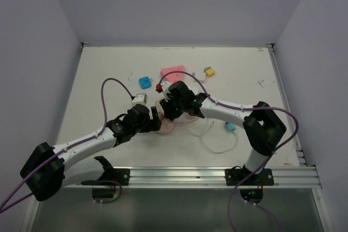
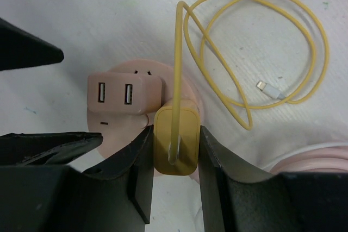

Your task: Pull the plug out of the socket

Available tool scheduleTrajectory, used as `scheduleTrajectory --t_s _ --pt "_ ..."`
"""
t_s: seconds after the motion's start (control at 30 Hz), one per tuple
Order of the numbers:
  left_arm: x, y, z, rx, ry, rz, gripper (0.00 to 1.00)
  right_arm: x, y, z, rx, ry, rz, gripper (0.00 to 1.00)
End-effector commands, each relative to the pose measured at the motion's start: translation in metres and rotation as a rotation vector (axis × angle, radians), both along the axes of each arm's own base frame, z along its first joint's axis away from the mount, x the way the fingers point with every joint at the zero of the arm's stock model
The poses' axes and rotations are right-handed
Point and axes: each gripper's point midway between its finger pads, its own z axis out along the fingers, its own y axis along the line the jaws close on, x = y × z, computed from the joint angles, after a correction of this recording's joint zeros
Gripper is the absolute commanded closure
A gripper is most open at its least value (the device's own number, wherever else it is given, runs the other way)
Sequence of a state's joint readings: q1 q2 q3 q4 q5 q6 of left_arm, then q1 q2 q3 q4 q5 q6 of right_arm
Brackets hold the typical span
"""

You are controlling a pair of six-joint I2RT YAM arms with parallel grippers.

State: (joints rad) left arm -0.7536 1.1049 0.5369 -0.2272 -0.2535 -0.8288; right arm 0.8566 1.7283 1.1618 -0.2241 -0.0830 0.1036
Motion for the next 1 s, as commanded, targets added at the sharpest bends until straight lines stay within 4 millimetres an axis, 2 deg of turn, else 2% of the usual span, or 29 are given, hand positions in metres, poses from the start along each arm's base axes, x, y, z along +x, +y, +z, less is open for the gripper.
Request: scheduleTrajectory --t_s 0.0,0.13,0.2,0.23,0.27,0.33,0.37,0.47,0.57,0.6,0.63,0.67,0.7,0.73,0.83,0.97 --pt "0.011 -0.008 0.015 0.063 -0.102 -0.131 0.16 -0.001 0.024 0.021 0.067 -0.032 0.14 0.87" --pt "0.015 -0.007 0.014 0.085 -0.125 -0.138 0.16 0.001 0.02 0.01 0.021 -0.05 0.17 0.86" --pt "0.017 -0.007 0.017 0.083 -0.145 -0.143 0.16 -0.001 0.02 0.008 0.022 -0.038 0.164 0.79" --pt "0.017 -0.007 0.019 0.079 -0.153 -0.147 0.16 -0.003 0.021 0.008 0.032 -0.024 0.157 0.74" --pt "0.017 -0.008 0.022 0.067 -0.168 -0.149 0.16 -0.005 0.022 0.012 0.052 -0.016 0.15 0.61" --pt "0.017 -0.01 0.027 0.049 -0.194 -0.165 0.17 -0.007 0.023 0.016 0.088 0.003 0.116 0.49" --pt "0.015 -0.008 0.025 0.055 -0.193 -0.171 0.17 -0.006 0.023 0.022 0.099 -0.009 0.097 0.37" --pt "0.013 -0.005 0.024 0.058 -0.198 -0.173 0.17 -0.002 0.017 0.029 0.105 -0.017 0.036 0.17" --pt "0.012 -0.004 0.024 0.067 -0.202 -0.183 0.17 -0.002 0.009 0.044 0.135 -0.023 -0.045 0.09" --pt "0.012 -0.003 0.024 0.071 -0.204 -0.183 0.17 0.0 0.002 0.039 0.146 -0.024 -0.116 0.08" --pt "0.012 -0.002 0.024 0.074 -0.204 -0.183 0.17 -0.001 -0.002 0.05 0.183 -0.041 -0.15 0.08" --pt "0.013 -0.002 0.024 0.077 -0.209 -0.183 0.17 -0.001 -0.006 0.051 0.203 -0.042 -0.183 0.08" --pt "0.013 -0.002 0.024 0.077 -0.211 -0.182 0.17 -0.004 -0.013 0.042 0.223 -0.031 -0.235 0.09" --pt "0.013 -0.001 0.024 0.076 -0.213 -0.183 0.18 -0.005 -0.016 0.046 0.25 -0.036 -0.257 0.09" --pt "0.013 -0.001 0.025 0.082 -0.219 -0.189 0.18 -0.013 -0.023 0.027 0.253 -0.013 -0.309 0.26" --pt "0.014 -0.003 0.025 0.082 -0.224 -0.195 0.19 -0.025 -0.017 0.003 0.244 0.03 -0.301 0.34"
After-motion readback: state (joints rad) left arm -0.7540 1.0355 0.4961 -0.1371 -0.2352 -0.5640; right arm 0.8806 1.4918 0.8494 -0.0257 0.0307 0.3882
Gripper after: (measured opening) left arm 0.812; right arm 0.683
